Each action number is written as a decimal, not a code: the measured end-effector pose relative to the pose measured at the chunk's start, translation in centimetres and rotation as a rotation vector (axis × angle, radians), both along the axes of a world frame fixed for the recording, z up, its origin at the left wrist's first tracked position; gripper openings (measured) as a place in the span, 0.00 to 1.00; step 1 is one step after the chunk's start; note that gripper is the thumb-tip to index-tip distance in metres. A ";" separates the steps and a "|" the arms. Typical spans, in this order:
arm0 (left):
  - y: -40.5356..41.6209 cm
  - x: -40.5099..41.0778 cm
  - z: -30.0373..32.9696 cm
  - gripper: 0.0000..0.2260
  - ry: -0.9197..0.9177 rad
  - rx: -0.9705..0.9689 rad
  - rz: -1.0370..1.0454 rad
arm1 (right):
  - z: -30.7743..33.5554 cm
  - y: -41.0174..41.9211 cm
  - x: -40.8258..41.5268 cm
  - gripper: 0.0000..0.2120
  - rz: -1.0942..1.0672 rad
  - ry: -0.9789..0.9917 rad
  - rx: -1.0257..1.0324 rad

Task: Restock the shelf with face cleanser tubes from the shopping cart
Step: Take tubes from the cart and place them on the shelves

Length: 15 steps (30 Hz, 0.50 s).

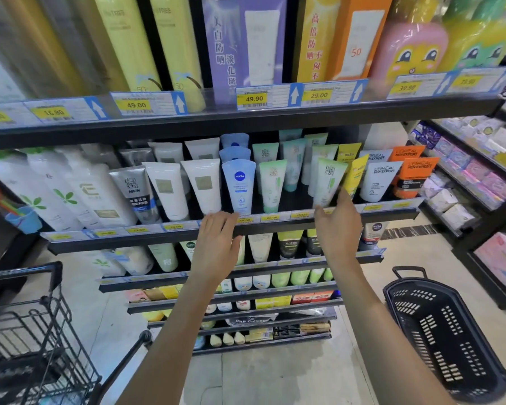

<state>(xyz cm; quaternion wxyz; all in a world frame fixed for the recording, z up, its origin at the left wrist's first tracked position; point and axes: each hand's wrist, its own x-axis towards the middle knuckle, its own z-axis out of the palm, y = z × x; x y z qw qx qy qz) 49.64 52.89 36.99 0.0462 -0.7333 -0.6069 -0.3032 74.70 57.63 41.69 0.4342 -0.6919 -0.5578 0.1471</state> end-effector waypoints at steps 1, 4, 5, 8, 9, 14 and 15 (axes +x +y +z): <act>-0.2 -0.1 0.1 0.23 0.001 -0.011 -0.008 | 0.0 -0.6 -0.2 0.20 0.012 -0.011 -0.012; -1.6 -0.8 0.6 0.22 -0.021 -0.044 0.013 | -0.4 -3.0 -1.5 0.25 0.050 -0.097 -0.069; -2.4 -1.2 0.6 0.22 -0.026 -0.044 0.036 | -0.6 -4.0 -2.2 0.25 0.086 -0.133 -0.061; -6.0 -3.3 0.1 0.22 -0.036 -0.068 0.157 | -1.4 -7.0 -5.2 0.22 0.259 -0.231 -0.007; -7.4 -4.2 -0.3 0.21 -0.043 -0.085 0.202 | -1.7 -7.8 -6.4 0.22 0.323 -0.272 -0.003; -15.8 -10.1 -2.0 0.19 -0.073 -0.121 0.399 | -3.3 -13.0 -14.3 0.22 0.635 -0.457 -0.010; -17.6 -11.5 -2.2 0.20 -0.076 -0.141 0.439 | -3.5 -14.1 -16.2 0.23 0.691 -0.468 -0.026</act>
